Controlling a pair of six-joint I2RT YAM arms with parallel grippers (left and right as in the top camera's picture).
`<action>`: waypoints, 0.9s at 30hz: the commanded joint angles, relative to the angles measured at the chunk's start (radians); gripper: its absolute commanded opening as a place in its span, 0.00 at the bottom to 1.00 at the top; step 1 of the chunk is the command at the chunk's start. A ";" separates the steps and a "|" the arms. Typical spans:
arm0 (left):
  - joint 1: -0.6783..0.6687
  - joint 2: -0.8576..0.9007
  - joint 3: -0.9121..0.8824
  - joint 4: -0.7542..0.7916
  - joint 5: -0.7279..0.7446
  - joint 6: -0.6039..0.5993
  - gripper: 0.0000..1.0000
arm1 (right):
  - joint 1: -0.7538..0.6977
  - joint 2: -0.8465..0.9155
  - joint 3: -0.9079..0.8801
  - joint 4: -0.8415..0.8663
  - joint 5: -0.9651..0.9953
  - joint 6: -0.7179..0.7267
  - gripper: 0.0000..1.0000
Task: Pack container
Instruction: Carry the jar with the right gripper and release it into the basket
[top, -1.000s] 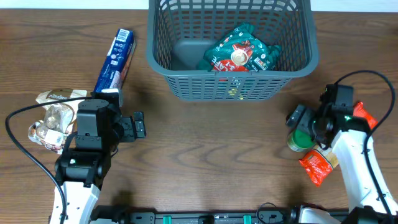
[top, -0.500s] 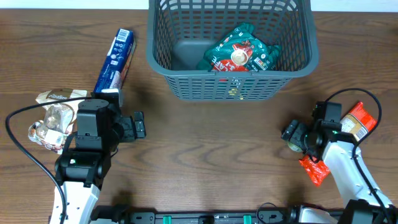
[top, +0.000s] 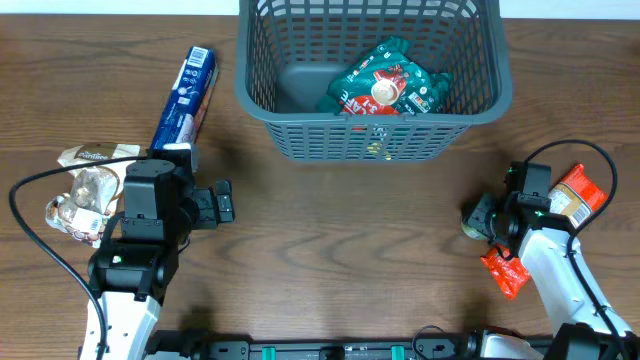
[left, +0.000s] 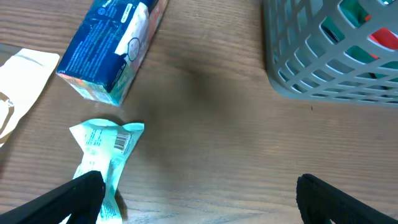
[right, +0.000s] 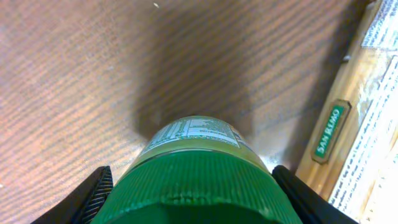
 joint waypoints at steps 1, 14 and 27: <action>-0.001 0.002 0.022 -0.002 0.011 -0.005 0.99 | 0.006 0.002 0.015 0.015 -0.008 0.006 0.01; -0.002 0.002 0.022 -0.003 0.011 -0.005 0.99 | -0.049 0.002 0.544 -0.213 0.235 0.025 0.01; -0.001 0.002 0.022 -0.002 0.011 -0.005 0.99 | 0.020 0.021 1.085 -0.310 -0.039 -0.318 0.01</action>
